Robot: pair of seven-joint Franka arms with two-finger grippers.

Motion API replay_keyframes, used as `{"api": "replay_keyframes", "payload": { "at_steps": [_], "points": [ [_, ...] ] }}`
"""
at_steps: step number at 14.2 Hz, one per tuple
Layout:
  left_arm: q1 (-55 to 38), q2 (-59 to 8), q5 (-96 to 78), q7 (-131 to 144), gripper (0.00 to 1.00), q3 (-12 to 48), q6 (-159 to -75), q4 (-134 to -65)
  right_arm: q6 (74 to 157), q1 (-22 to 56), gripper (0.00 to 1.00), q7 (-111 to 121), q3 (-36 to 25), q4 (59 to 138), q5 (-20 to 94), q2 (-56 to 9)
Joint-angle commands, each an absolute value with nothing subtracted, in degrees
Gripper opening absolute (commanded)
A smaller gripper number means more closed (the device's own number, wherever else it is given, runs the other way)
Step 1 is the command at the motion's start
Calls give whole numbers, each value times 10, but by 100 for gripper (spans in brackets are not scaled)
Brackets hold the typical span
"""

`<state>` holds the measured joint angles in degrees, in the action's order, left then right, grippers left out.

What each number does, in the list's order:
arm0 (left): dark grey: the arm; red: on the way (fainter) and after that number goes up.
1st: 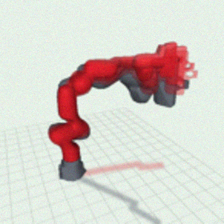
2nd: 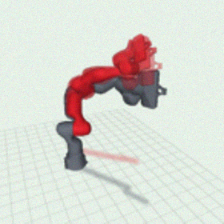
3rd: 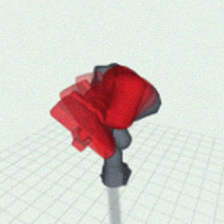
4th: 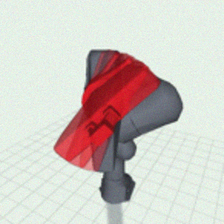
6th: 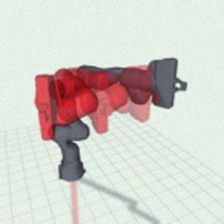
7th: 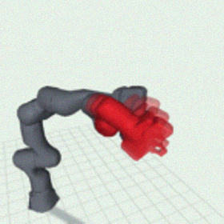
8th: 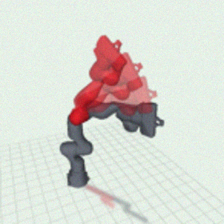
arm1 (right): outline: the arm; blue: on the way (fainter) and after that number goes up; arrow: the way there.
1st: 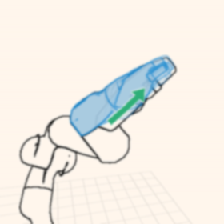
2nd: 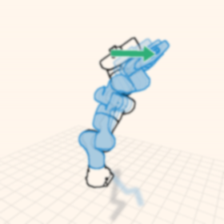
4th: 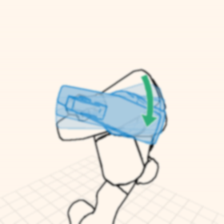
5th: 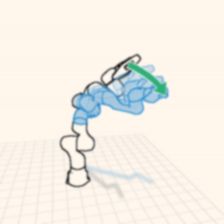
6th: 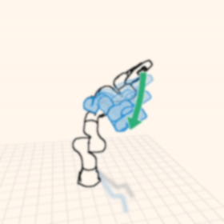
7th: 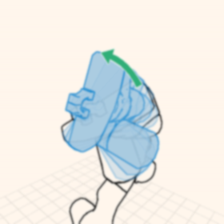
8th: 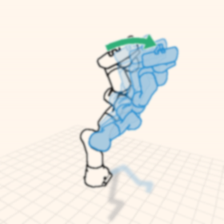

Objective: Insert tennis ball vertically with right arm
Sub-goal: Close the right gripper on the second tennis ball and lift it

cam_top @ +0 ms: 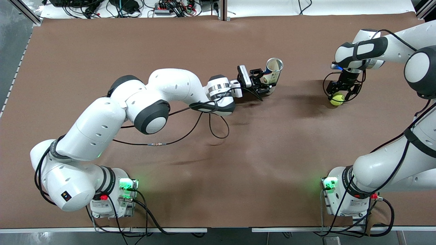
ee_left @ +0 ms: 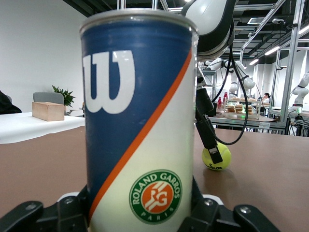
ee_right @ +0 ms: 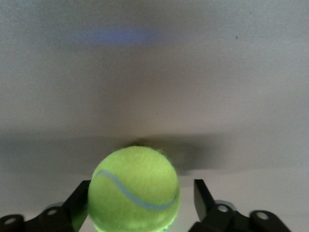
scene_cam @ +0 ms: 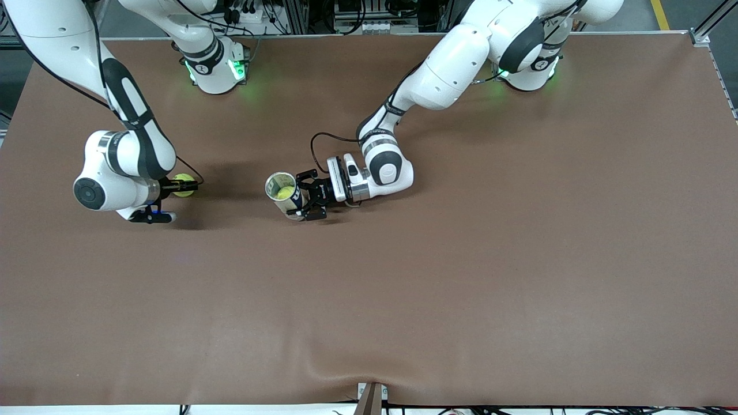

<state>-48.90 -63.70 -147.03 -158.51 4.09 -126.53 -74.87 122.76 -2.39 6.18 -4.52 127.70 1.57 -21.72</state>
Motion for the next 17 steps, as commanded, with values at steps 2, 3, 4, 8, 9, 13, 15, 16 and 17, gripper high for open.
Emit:
{"api": "replay_keyframes", "payload": {
  "at_steps": [2, 3, 4, 8, 9, 13, 15, 16, 17],
  "points": [
    [-490, -652, -1539, -1698, 72, 45, -1259, -746, 1218, -33, 54, 74, -35, 1273, 33, -208],
    [-490, -652, -1539, -1697, 72, 45, -1259, -746, 1196, -30, 54, 74, -35, 1255, 33, -206],
    [-490, -652, -1539, -1698, 72, 45, -1259, -746, 1161, -27, 54, 73, -35, 1231, 33, -204],
    [-490, -652, -1540, -1697, 72, 45, -1259, -746, 978, -5, 54, 55, -33, 1076, 55, -203],
    [-490, -652, -1540, -1698, 72, 46, -1259, -745, 948, 9, 54, 30, -33, 1045, 64, -204],
    [-490, -653, -1541, -1697, 72, 45, -1259, -745, 889, 51, 52, -43, -33, 983, 135, -202],
    [-490, -653, -1541, -1697, 72, 45, -1259, -746, 887, 67, 51, -77, -33, 980, 183, -199],
    [-490, -653, -1540, -1697, 72, 46, -1259, -746, 887, 82, 51, -105, -33, 974, 193, -197],
    [-490, -653, -1539, -1697, 72, 45, -1259, -746, 887, 102, 51, -149, -33, 962, 204, -197]
  ]
}}
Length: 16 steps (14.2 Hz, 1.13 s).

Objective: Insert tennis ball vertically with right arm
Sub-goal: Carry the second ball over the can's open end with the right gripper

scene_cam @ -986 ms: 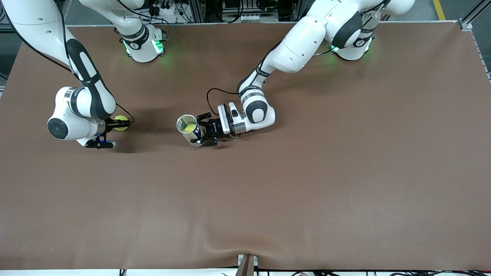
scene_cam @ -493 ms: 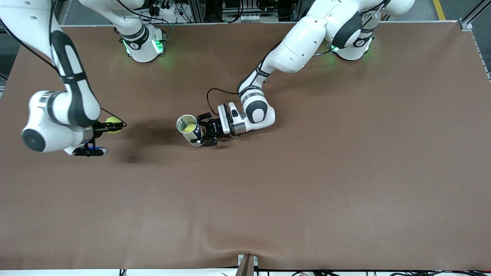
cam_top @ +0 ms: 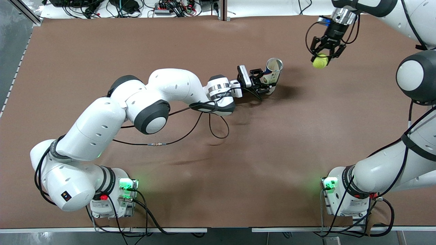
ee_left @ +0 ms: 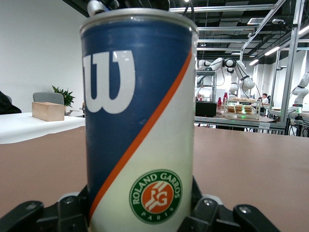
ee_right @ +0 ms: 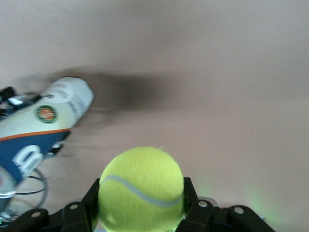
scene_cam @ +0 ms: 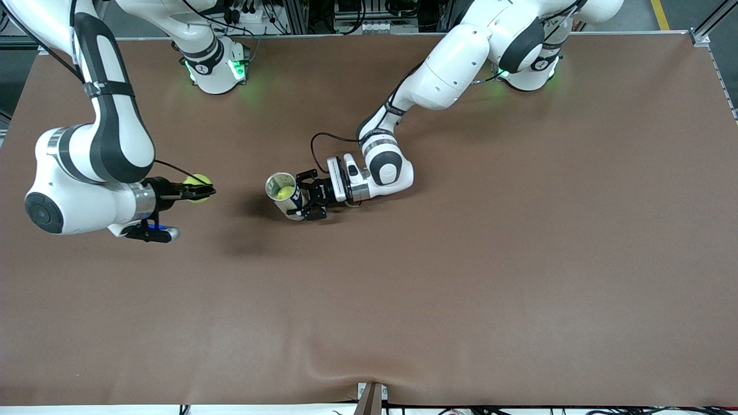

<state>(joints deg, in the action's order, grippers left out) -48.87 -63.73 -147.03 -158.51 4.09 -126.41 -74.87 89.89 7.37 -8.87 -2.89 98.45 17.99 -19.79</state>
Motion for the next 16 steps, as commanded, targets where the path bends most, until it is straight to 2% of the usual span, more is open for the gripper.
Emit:
{"api": "replay_keyframes", "payload": {
  "at_steps": [1, 6, 11, 16],
  "points": [
    [-490, -656, -1540, -1697, 72, 45, -1259, -746, 887, 125, 51, -201, -33, 946, 216, -197],
    [-490, -657, -1540, -1697, 72, 45, -1259, -746, 904, 220, 51, -371, -33, 896, 236, -206],
    [-489, -657, -1539, -1697, 72, 45, -1259, -746, 933, 263, 51, -408, -34, 902, 229, -218],
    [-490, -657, -1540, -1697, 72, 46, -1259, -746, 937, 261, 53, -409, -35, 902, 223, -241]
  ]
}}
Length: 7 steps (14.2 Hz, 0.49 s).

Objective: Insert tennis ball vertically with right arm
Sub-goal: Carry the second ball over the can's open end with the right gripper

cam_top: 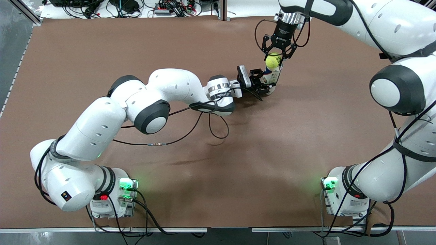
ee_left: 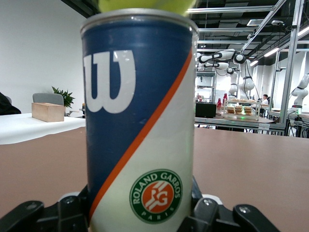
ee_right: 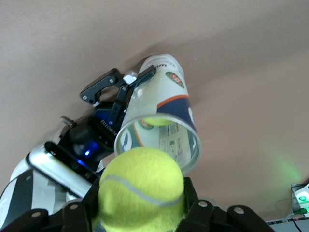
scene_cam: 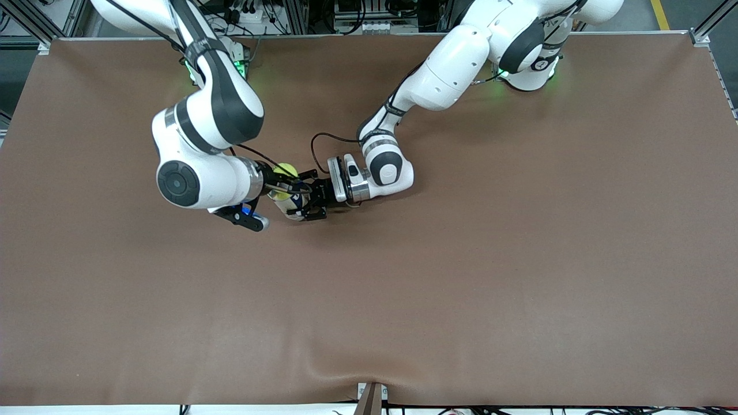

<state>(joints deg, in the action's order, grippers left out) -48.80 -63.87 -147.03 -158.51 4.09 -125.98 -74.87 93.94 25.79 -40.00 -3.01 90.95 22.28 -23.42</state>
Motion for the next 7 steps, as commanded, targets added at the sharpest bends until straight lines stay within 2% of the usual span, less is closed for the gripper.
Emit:
{"api": "replay_keyframes", "payload": {
  "at_steps": [1, 2, 3, 4, 7],
  "points": [
    [-490, -657, -1540, -1697, 72, 45, -1259, -746, 936, 264, 56, -409, -35, 903, 217, -243],
    [-490, -657, -1539, -1697, 72, 45, -1259, -746, 936, 264, 69, -409, -35, 903, 213, -245],
    [-490, -657, -1540, -1698, 72, 45, -1259, -746, 936, 264, 96, -409, -35, 903, 213, -245],
    [-490, -660, -1540, -1697, 72, 45, -1259, -746, 936, 264, 100, -410, -35, 902, 213, -245],
    [-490, -660, -1540, -1697, 72, 45, -1259, -746, 936, 264, 100, -409, -35, 901, 213, -245]
  ]
}}
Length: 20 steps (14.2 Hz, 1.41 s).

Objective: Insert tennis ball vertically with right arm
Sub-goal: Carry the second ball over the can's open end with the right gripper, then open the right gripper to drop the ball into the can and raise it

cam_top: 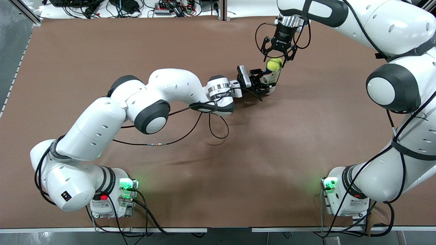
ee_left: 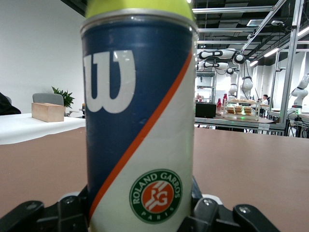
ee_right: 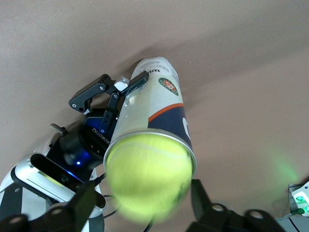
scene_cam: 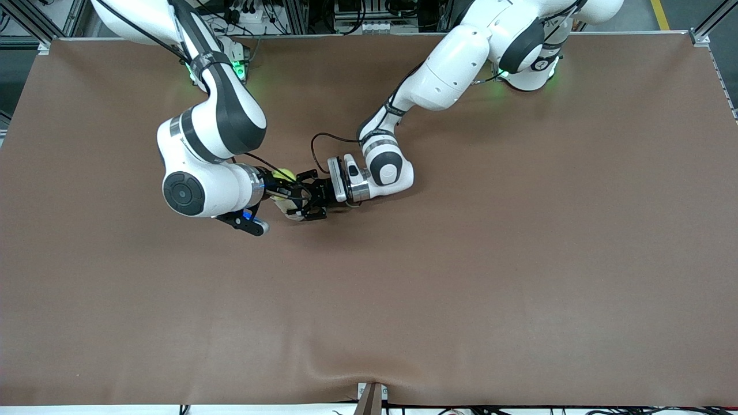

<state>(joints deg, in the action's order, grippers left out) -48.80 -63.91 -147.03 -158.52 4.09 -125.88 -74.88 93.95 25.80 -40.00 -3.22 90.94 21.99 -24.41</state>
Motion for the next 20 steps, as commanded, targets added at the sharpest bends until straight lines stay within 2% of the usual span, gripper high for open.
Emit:
{"api": "replay_keyframes", "payload": {
  "at_steps": [1, 5, 7, 9, 14, 17, 20],
  "points": [
    [-490, -660, -1540, -1697, 72, 45, -1259, -746, 935, 263, 100, -409, -35, 900, 213, -245],
    [-490, -660, -1542, -1697, 75, 45, -1259, -746, 935, 256, 100, -403, -36, 896, 212, -243],
    [-490, -657, -1545, -1695, 100, 46, -1259, -746, 936, 248, 100, -392, -39, 896, 188, -236],
    [-488, -654, -1543, -1688, 100, 45, -1259, -746, 936, 242, 100, -340, -40, 896, 140, -222],
    [-487, -642, -1543, -1681, 100, 46, -1259, -757, 918, 158, 100, -228, -40, 908, 134, -184],
    [-485, -587, -1542, -1680, 100, 46, -1267, -833, 911, 117, 100, -172, -40, 920, 131, -153],
    [-484, -558, -1542, -1681, 100, 46, -1268, -879, 907, 93, 100, -119, -40, 920, 99, -118]
  ]
}}
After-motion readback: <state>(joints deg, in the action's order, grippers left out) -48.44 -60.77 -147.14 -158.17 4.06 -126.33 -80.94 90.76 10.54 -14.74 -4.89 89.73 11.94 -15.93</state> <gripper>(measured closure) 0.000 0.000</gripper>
